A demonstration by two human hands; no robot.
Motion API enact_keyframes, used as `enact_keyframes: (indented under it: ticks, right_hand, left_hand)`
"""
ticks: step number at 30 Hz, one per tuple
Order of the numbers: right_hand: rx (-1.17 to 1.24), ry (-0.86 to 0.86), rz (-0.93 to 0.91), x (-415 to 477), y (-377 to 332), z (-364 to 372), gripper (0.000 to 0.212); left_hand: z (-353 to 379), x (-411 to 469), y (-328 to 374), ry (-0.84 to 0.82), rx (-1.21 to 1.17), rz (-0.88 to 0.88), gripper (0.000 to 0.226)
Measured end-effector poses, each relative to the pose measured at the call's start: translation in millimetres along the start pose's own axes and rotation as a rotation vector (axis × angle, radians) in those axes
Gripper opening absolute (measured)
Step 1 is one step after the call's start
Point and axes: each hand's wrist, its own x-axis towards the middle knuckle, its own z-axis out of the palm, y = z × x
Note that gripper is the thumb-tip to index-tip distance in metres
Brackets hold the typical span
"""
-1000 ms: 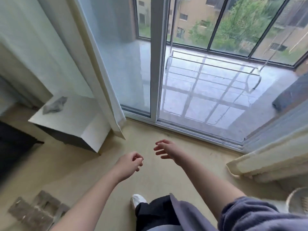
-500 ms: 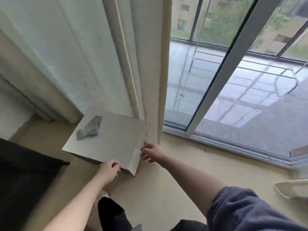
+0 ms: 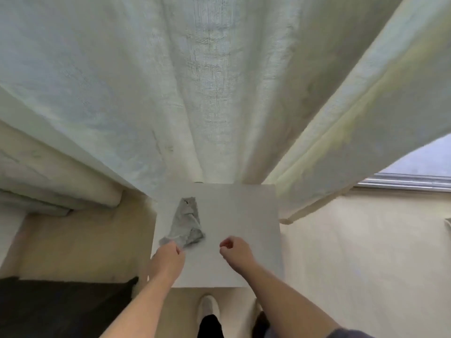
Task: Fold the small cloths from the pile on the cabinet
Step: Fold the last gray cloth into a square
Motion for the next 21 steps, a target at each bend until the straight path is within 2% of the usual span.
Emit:
enact_keyframes:
  ticks: [4,6,8,9,11,13,15,17,21]
  right_hand:
    - [-0.014,0.061,0.024,40.5,6.0,45.6,0.027]
    - [-0.025,0.070,0.006,67.4,6.5,69.9,0.040]
    - [-0.047,0.055,-0.015,91.7,4.0,85.7,0.053]
    - [-0.079,0.049,-0.029,101.9,3.3,92.0,0.054]
    - [-0.218,0.073,-0.045,115.0,0.6,97.9,0.039]
    - [-0.314,0.134,-0.046,118.4,-3.9,93.5,0.022]
    - [-0.287,0.173,-0.054,109.9,-5.5,85.3,0.014]
    - [-0.207,0.216,-0.136,88.4,-10.4,71.9,0.007]
    - [0.028,0.249,-0.397,8.4,-44.4,20.7,0.022]
  left_hand:
    - [36.0,51.1,-12.4,0.029,0.105,0.065,0.023]
    - [57.6,74.8,-24.5,0.062,0.217,0.118,0.035]
    - [70.1,91.4,-34.0,0.103,0.328,0.173,0.035]
    - [72.4,97.6,-38.6,0.123,0.364,0.203,0.033]
    - [72.2,104.6,-47.6,0.159,0.340,0.306,0.028]
    - [61.9,107.7,-55.2,0.233,0.264,0.391,0.020]
    - [42.7,102.6,-56.3,0.266,0.123,0.426,0.008]
    - [23.1,91.9,-54.3,0.295,-0.062,0.473,0.014]
    - [-40.3,39.6,-31.0,0.091,-0.488,0.494,0.019]
